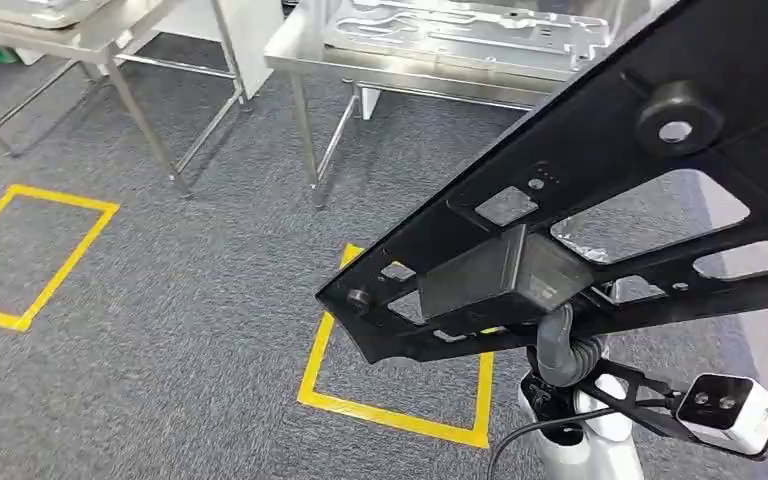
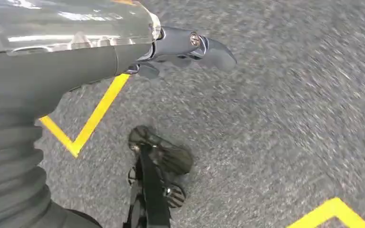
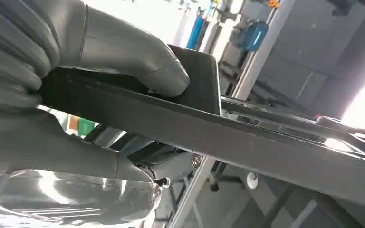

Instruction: Take the parts from the cabinet and place them on the table.

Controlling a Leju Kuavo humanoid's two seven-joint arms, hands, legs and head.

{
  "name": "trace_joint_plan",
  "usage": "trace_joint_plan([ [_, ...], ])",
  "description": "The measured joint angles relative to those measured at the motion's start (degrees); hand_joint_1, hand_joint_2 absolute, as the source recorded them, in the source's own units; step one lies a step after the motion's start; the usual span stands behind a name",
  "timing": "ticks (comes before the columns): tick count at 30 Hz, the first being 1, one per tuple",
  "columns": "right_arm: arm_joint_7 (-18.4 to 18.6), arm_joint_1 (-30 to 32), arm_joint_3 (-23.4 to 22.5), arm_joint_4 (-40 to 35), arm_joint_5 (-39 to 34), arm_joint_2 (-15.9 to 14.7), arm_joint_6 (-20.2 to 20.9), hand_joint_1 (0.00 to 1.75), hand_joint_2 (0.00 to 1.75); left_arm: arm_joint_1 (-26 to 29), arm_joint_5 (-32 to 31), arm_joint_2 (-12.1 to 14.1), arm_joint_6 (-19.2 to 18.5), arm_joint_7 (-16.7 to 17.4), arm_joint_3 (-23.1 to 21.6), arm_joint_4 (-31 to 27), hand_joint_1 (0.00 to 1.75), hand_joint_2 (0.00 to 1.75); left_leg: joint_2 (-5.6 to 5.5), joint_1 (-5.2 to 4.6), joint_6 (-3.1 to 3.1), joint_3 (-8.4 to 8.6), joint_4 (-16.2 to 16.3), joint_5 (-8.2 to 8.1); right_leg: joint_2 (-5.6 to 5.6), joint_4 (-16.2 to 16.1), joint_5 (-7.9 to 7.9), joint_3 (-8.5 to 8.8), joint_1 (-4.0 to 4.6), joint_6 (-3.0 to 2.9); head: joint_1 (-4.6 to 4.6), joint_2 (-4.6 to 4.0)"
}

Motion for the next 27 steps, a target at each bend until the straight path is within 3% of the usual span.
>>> trace_joint_plan([
  [1,-0.02,-0.02,0.0,0.0,-0.02,0.02,0.15,1.75,1.75,-0.01,0.0,0.0,0.02,-0.04,0.0,0.0,0.0,1.75,-1.54,0.17,0.15,2.36,-5.36,2.55,0.66,0.27,-0.21,0.01,-0.02,0.21,0.0,0.0],
  [2,-0.02,-0.06,0.0,0.04,-0.04,0.07,0.3,1.75,1.75,-0.08,0.0,0.04,0.07,-0.09,0.02,0.0,0.0,1.75,-4.98,0.33,0.61,3.16,-7.33,1.67,1.29,0.59,-0.33,-0.36,0.15,0.51,0.02,0.0],
  [4,0.02,-0.2,0.09,0.11,0.0,0.2,0.68,1.75,1.75,-0.02,0.02,0.0,0.2,-0.2,0.04,0.0,0.0,1.75,-4.08,0.09,1.01,3.12,-7.68,1.78,2.51,0.82,-0.11,-1.06,-0.22,1.27,0.02,0.0],
  [6,0.02,-0.18,0.09,0.15,0.09,0.22,0.7,1.75,1.75,-0.33,0.02,0.0,0.2,-0.33,0.04,0.0,0.0,1.75,-2.97,0.05,1.79,3.27,-7.82,2.04,3.82,0.5,0.23,-1.28,-0.27,2.14,0.02,0.0],
  [7,0.02,-0.16,0.09,0.15,0.11,0.22,0.61,1.75,1.75,-0.52,0.02,-0.31,0.17,-0.39,0.04,0.0,0.0,1.75,-2.04,0.51,2.3,3.44,-8.3,2.41,2.78,1.07,-0.17,-1.35,-0.33,2.25,0.02,0.0],
  [8,-0.02,-0.48,0.11,0.17,0.11,0.22,0.55,1.75,1.75,-0.56,0.02,-0.28,0.15,-0.48,0.04,-0.02,0.0,1.75,-1.43,0.45,2.68,3.55,-8.48,2.4,-0.57,3.08,-1.59,-2.4,0.12,2.37,0.04,0.0],
  [9,0.0,-0.77,0.18,0.2,0.18,0.22,0.55,1.75,1.75,-0.41,0.0,-0.28,0.11,-0.5,0.04,-0.02,0.0,1.75,-0.64,0.29,2.97,3.55,-8.47,2.37,-2.51,7.07,-3.8,-4.47,-0.02,2.59,0.02,0.0],
  [11,0.0,-0.7,0.2,0.28,0.15,0.22,0.52,1.75,1.75,-0.15,-0.04,-0.31,0.07,-0.5,0.04,-0.02,0.0,1.75,0.84,0.08,3.1,3.54,-8.45,2.23,-3.98,15.62,-7.23,-8.88,-0.32,2.91,0.02,0.0],
  [12,0.0,-0.7,0.2,0.44,0.15,0.22,0.52,1.75,1.75,-0.15,-0.02,-0.31,0.07,-0.5,0.04,-0.02,0.0,1.75,1.67,0.04,3.06,3.52,-8.43,2.17,-4.14,18.36,-7.72,-10.35,-0.45,3.03,0.02,0.0],
  [13,0.0,-0.68,0.2,0.48,0.15,0.22,0.52,1.75,1.75,-0.19,-0.02,-0.33,0.07,-0.5,0.04,-0.02,0.0,1.75,2.35,0.04,2.97,3.59,-8.43,2.08,-4.28,18.06,-6.78,-10.36,-0.56,3.07,0.02,0.0],
  [14,0.0,-0.69,0.22,0.5,0.15,0.22,0.55,1.75,1.75,-0.24,-0.02,-0.37,0.07,-0.5,0.04,-0.02,0.0,1.75,3.06,0.04,2.88,3.72,-8.43,1.95,-4.54,15.15,-4.72,-8.88,-0.57,3.02,0.02,0.0],
  [15,0.02,-0.72,0.24,0.5,0.11,0.22,0.59,1.75,1.75,-0.27,-0.02,-0.37,0.07,-0.5,0.04,-0.02,0.0,1.75,3.72,0.04,2.73,3.96,-8.43,1.79,-5.03,10.06,-2.15,-6.17,-0.56,2.82,0.02,0.0],
  [16,0.0,-0.77,0.28,0.48,0.09,0.22,0.65,1.75,1.75,-0.36,-0.02,-0.39,0.04,-0.5,0.04,-0.02,0.0,1.75,4.23,0.02,2.52,4.27,-8.43,1.59,-6.55,4.41,0.13,-3.04,-0.43,2.49,0.02,0.0],
  [17,0.0,-0.96,0.35,0.5,0.15,0.22,0.66,1.75,1.75,-0.38,0.02,-0.39,0.04,-0.5,0.04,-0.02,0.0,1.75,4.76,-0.16,2.2,4.54,-8.42,1.37,-9.89,0.71,-0.04,-1.24,0.07,2.02,0.02,0.0],
  [18,0.0,-1.08,0.48,0.5,0.35,0.22,0.63,1.75,1.75,-0.38,0.02,-0.42,0.04,-0.5,0.04,-0.02,0.0,1.75,5.18,-0.54,1.77,4.53,-8.33,1.1,-9.65,0.64,0.14,-1.16,0.39,1.69,0.02,0.0],
  [21,0.0,-1.15,0.63,0.52,0.55,0.24,0.66,1.75,1.75,-0.61,0.2,-0.39,0.0,-0.46,0.04,-0.02,0.0,1.75,6.52,-0.49,0.84,5.11,-8.71,0.98,-7.73,0.8,0.05,-1.53,0.66,1.0,0.02,0.0],
  [22,0.0,-1.19,0.66,0.46,0.57,0.26,0.63,1.75,1.75,-0.73,0.2,-0.39,0.0,-0.42,0.04,-0.02,0.0,1.75,6.45,-0.35,0.42,5.09,-8.53,0.5,-7.23,0.09,0.46,-1.08,-0.11,0.4,0.02,0.0],
  [23,-0.02,-1.33,0.72,0.46,0.63,0.26,0.63,1.75,1.75,-0.79,0.2,-0.39,0.0,-0.39,0.04,-0.02,0.0,1.75,3.88,-0.13,0.17,4.88,-7.19,-0.48,-7.0,-0.14,0.47,-0.86,-0.04,0.26,0.02,0.0],
  [24,0.0,-1.56,0.85,0.48,0.7,0.37,0.59,1.75,1.75,-0.79,0.15,-0.39,0.0,-0.33,0.04,-0.02,0.0,1.75,2.01,-0.08,0.14,3.36,-3.89,-2.5,-6.81,-0.14,0.46,-0.87,-0.06,-0.19,0.0,0.0],
  [26,0.0,-1.57,1.01,0.55,0.7,0.66,0.55,1.75,1.75,-0.44,0.15,-0.33,0.11,-0.2,0.04,-0.02,0.0,1.75,0.58,-0.03,-0.12,-1.37,5.46,-6.63,-5.94,-0.11,0.34,-0.88,0.13,-0.47,0.02,0.0],
  [27,0.0,-1.55,1.01,0.59,0.72,0.7,0.55,1.75,1.75,-0.19,0.17,-0.33,0.13,-0.07,0.04,-0.02,0.0,1.75,0.47,-0.04,-0.19,-3.37,9.11,-7.46,-5.42,-0.06,0.32,-0.86,0.26,-0.49,0.02,0.0],
])
